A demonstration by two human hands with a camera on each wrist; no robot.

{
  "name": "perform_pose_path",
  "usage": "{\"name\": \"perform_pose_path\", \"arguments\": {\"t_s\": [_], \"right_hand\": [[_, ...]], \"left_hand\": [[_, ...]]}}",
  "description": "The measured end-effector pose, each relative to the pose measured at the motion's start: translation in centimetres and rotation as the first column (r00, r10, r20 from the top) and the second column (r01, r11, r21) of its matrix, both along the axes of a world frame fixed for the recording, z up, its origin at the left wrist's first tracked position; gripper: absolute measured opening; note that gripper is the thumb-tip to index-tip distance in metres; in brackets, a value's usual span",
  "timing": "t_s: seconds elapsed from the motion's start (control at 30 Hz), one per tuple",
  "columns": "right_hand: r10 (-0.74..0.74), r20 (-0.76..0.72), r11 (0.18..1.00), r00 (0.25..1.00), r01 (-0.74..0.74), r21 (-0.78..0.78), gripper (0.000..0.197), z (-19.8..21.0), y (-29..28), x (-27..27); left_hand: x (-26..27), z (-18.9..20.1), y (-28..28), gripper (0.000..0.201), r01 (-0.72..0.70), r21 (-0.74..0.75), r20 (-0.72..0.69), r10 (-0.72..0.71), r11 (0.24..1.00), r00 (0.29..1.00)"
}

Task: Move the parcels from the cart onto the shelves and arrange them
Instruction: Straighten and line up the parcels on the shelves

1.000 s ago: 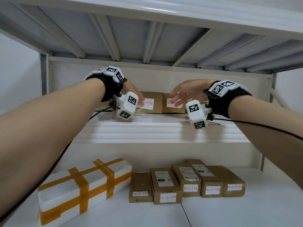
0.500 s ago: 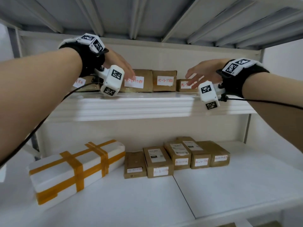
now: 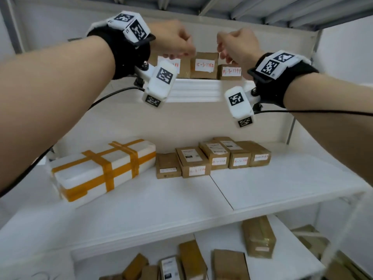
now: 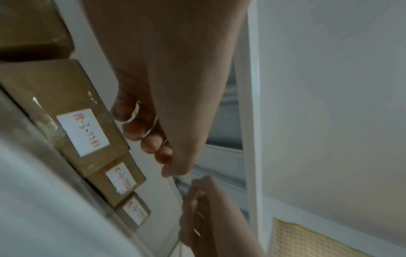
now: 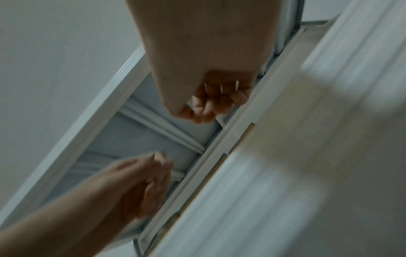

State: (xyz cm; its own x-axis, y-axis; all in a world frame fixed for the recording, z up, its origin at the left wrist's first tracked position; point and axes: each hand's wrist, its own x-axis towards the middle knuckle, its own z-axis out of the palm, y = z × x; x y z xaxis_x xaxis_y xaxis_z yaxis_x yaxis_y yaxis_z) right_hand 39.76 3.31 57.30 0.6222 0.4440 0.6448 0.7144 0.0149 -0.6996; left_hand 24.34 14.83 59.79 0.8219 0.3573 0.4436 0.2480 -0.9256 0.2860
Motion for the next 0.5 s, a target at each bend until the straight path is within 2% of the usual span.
{"name": "perform_pose_path", "arguments": {"t_s": [0.17,0.33,0.4,0.5], "right_hand": [[0.028,0.104,0.976,0.994,-0.05,0.213,0.047,-4.2,-0.3,-3.2],[0.053,0.189,0.945,0.981,-0.111,0.309,0.037,-9.2,-2.2,-5.0],[0.031,0.221,0.949,0.975,-0.098,0.299,0.044,-11.2,-3.0,-5.0],[0.037,0.202,0.986,0.979,-0.069,0.153,0.045,-14.8,-4.2,-5.3]], "left_hand": [[-0.3,-4.1,-4.2,0.031,0.142,0.014,0.084,-0.143,0.99,0.986],[-0.5,-9.0,-6.3,0.027,0.176,0.015,0.017,-0.176,0.984,0.984],[-1.0,-10.7,-6.9,0.028,0.217,0.0,-0.025,-0.217,0.976,0.976],[-1.9,-13.7,-7.5,0.027,0.28,-0.086,-0.081,-0.287,0.956,0.955]]}}
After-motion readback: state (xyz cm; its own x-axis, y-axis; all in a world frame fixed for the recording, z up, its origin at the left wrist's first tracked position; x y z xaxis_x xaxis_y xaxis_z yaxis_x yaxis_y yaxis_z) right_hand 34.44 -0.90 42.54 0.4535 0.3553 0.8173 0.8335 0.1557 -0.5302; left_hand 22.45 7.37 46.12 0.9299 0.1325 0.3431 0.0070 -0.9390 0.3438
